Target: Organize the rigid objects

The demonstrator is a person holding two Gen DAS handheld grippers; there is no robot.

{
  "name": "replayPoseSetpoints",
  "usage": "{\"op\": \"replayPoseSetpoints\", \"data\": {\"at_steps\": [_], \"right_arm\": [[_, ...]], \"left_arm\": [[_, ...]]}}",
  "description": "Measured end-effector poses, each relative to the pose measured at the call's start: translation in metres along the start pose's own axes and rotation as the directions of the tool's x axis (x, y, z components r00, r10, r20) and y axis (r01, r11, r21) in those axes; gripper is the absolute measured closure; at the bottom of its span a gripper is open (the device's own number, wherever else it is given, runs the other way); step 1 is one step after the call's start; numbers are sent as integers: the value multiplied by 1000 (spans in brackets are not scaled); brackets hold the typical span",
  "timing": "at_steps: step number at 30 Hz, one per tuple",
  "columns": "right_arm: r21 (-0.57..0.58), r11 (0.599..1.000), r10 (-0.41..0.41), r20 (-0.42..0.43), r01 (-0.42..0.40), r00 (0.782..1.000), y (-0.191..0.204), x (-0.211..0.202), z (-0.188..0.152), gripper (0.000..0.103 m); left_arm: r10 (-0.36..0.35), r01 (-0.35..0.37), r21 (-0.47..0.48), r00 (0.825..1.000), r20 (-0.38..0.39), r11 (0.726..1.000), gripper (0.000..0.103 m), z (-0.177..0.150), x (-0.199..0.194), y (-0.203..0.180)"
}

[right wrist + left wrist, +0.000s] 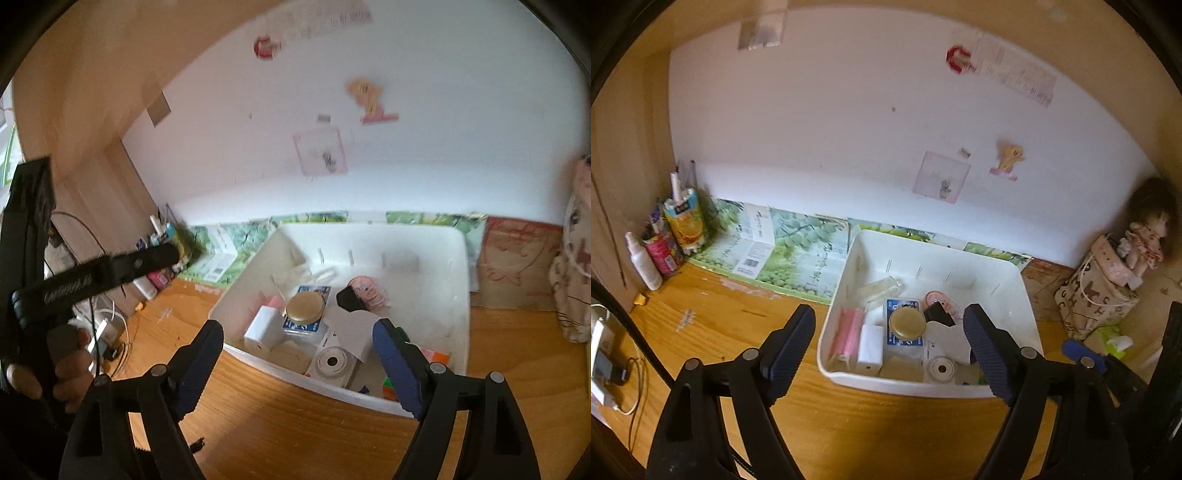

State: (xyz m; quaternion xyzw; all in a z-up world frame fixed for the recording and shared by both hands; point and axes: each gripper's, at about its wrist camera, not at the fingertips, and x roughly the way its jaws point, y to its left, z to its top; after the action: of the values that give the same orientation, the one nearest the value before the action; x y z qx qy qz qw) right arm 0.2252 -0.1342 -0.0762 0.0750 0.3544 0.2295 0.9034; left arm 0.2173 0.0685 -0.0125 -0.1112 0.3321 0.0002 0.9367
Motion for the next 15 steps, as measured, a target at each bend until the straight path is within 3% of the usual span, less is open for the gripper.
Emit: {"op": "replayPoseSetpoints", "data": {"at_steps": [6, 10, 15], "right_arm": [[0, 997, -75, 69, 75, 995, 25, -44, -4, 16], [22, 995, -100, 76, 98, 992, 39, -65, -11, 0], [72, 989, -135, 50, 131, 990, 56, -89, -25, 0]], "left_arm": [[28, -28, 14, 999, 33, 999, 15, -6, -42, 8], [22, -23, 21, 999, 37, 1000, 11, -16, -67, 14], [23, -23, 31, 1000, 8, 999, 11, -31, -85, 18]]}}
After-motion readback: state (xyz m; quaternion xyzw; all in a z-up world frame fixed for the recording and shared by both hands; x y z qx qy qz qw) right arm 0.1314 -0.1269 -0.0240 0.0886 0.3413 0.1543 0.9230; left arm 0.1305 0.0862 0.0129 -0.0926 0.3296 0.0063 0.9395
